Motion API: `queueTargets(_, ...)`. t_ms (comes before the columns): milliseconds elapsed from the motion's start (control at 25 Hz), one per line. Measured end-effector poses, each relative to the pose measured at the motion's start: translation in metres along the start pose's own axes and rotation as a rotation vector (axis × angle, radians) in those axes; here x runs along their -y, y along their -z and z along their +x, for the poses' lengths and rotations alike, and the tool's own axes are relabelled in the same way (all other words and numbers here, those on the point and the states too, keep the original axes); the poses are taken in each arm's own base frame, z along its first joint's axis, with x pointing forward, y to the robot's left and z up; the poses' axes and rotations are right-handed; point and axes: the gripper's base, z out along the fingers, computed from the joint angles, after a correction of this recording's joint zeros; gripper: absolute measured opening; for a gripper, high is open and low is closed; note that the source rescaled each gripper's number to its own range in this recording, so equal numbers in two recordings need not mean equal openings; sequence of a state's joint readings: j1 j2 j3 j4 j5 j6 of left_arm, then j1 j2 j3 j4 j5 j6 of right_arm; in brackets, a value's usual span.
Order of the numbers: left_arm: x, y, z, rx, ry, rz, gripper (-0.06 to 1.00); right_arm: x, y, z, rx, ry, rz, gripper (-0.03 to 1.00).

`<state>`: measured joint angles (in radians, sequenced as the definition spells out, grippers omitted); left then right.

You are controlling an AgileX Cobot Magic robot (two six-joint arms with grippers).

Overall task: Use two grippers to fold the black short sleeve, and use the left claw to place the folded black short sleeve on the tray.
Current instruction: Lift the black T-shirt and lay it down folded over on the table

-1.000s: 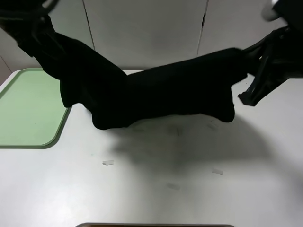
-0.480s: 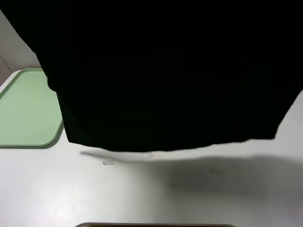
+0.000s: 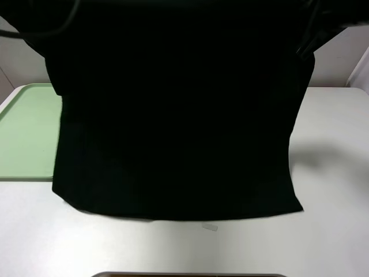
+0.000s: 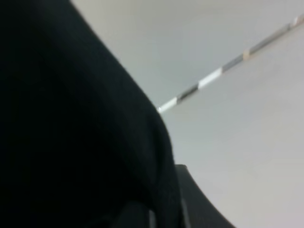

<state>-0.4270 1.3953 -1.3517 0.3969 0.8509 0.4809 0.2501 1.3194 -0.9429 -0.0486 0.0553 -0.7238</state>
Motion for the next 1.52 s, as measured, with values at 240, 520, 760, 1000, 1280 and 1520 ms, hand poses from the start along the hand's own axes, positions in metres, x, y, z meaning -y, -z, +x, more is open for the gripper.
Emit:
queueTargets(240, 0.013, -0.076, -0.014, -0.106, -0.076, 0.066, 0.01, -0.022, -0.067, 0.052, -0.126, 0.087, -0.065, 0.0)
queueTargets(520, 0.023, -0.122, -0.014, -0.213, -0.188, 0.067, 0.01, -0.042, -0.099, 0.072, -0.123, 0.224, -0.094, 0.0)
queueTargets(760, 0.02, -0.135, -0.017, -0.183, -0.229, -0.01, 0.01, -0.047, -0.107, 0.078, -0.108, 0.348, -0.094, 0.0)
queueTargets(1000, 0.035, -0.143, -0.008, -0.196, -0.305, 0.063, 0.01, -0.048, -0.107, 0.081, -0.128, 0.359, -0.112, 0.0)
queueTargets(1280, 0.09, -0.161, 0.033, -0.244, -0.58, 0.361, 0.0, -0.067, -0.098, 0.101, -0.332, 0.319, -0.368, 0.0)
queueTargets(1520, 0.12, -0.166, 0.063, -0.281, -0.725, 0.499, 0.0, -0.084, -0.084, 0.111, -0.482, 0.234, -0.578, 0.0)
